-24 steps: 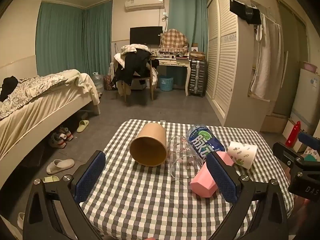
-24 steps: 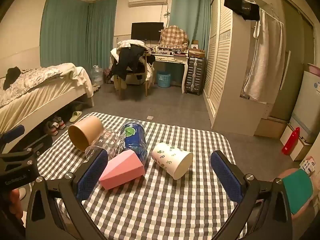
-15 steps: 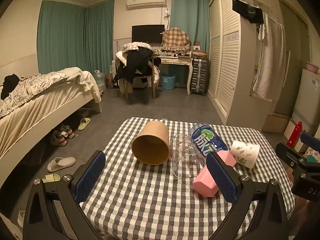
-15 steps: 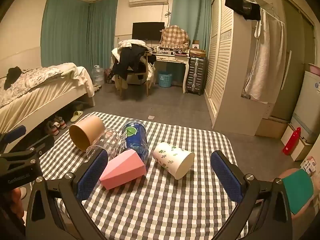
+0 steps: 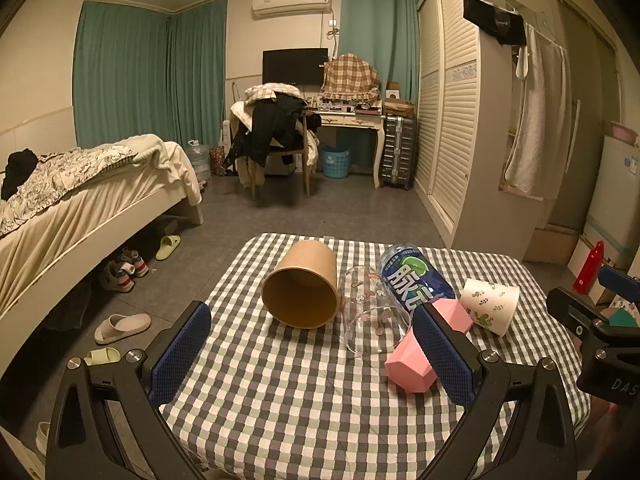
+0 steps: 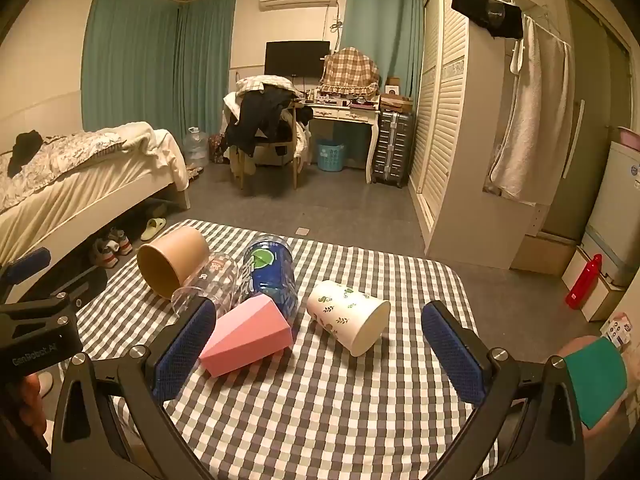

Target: Flip cup upside down

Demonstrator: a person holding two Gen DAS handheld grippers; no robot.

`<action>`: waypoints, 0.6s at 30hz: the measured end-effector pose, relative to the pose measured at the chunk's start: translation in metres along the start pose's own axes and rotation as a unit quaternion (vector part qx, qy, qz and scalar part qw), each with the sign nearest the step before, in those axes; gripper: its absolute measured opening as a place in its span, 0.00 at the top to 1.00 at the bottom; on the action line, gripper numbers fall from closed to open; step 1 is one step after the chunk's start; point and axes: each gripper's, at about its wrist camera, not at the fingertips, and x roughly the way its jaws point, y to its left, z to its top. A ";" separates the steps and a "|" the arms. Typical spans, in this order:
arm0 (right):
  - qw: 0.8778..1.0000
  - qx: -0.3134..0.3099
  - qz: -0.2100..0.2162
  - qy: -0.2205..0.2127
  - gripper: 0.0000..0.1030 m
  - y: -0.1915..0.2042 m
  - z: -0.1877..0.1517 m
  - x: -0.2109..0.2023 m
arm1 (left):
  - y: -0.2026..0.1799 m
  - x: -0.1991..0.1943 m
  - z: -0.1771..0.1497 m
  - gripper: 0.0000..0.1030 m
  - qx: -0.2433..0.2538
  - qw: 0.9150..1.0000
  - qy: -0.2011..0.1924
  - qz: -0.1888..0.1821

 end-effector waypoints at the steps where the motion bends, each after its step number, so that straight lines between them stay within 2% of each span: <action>1: 1.000 0.000 0.000 0.000 0.00 0.002 -0.002 0.001 | 0.000 0.000 0.000 0.00 0.000 1.000 0.000 0.000; 18: 1.000 -0.001 0.000 0.003 0.00 0.003 -0.004 0.002 | -0.001 0.003 -0.004 0.00 -0.001 1.000 0.001 0.001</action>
